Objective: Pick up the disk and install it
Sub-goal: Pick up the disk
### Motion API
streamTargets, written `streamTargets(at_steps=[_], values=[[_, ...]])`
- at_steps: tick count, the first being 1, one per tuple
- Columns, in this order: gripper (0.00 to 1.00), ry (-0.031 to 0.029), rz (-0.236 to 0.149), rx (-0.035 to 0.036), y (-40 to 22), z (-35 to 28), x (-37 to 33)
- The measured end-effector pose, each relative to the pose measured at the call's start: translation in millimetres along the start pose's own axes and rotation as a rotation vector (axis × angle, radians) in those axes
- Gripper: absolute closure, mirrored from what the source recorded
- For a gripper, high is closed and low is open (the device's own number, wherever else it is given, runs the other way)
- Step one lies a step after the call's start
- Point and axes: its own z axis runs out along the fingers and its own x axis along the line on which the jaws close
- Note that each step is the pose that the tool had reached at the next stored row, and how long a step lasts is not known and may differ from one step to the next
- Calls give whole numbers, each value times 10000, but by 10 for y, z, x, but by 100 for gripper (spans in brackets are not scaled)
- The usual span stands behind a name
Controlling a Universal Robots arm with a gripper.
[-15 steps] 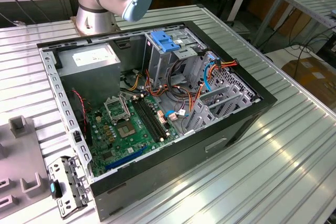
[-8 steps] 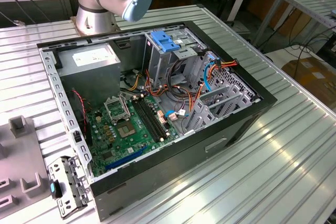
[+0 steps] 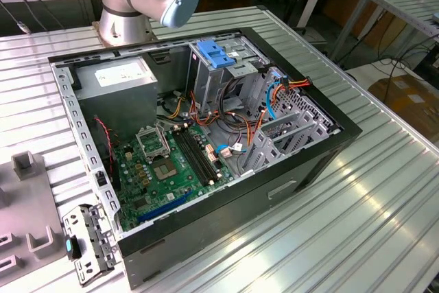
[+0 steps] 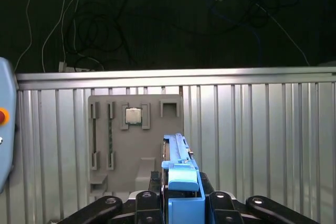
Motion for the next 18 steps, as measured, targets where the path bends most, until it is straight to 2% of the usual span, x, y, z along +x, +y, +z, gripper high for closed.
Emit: streamTargets(at_steps=[9, 18], values=[[63, -1, -1, -1, -84, 1, -2], [63, 0, -1, -2, -223, 2, -7]])
